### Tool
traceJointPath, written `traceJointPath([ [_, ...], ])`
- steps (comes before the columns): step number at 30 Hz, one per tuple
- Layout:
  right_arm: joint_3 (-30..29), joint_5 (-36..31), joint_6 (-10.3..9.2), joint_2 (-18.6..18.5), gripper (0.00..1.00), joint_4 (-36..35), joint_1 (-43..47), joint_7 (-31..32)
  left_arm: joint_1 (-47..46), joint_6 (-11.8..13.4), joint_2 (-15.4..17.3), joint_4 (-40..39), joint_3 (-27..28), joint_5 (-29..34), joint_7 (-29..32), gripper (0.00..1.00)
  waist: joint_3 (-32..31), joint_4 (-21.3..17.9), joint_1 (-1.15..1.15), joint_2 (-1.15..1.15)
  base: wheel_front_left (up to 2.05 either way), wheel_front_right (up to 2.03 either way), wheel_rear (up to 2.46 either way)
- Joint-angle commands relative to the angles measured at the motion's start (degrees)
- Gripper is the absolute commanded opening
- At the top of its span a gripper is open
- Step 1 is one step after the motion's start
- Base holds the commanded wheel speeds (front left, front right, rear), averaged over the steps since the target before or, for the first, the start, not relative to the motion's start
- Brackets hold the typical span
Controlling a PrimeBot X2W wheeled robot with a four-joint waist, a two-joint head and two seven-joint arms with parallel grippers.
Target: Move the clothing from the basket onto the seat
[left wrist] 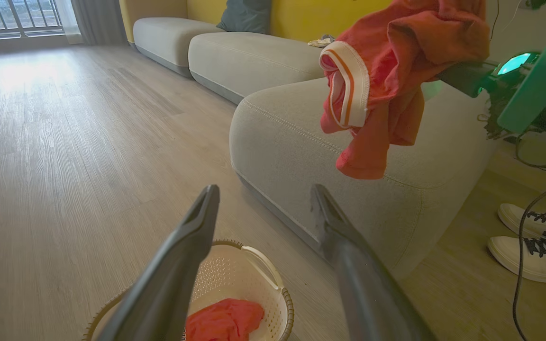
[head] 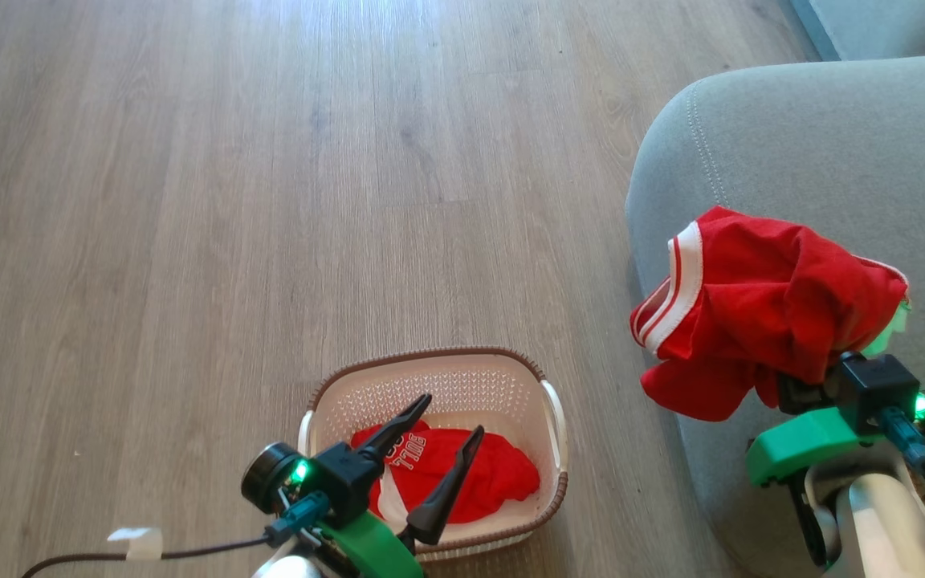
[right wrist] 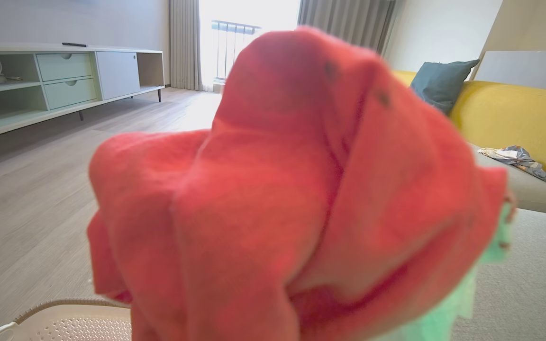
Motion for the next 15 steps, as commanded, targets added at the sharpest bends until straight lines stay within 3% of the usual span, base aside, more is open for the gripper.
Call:
traceJointPath([
  [1, 1.61, -0.17, -0.01, 0.18, 0.00, -2.00, -1.55, -0.54, -1.65, -0.07, -0.02, -1.59, 2.16, 0.25, -0.29, 1.00, 0.01, -0.04, 0.00, 0.00, 0.00, 0.00, 0.00],
  [15, 1.10, -0.59, -0.01, 0.19, 0.00, -3.03, -2.62, -0.54, -1.97, -0.07, -0.04, -2.17, 2.46, 0.73, -0.29, 1.00, 1.21, -6.10, 0.00, 0.00, 0.00, 0.00, 0.00],
])
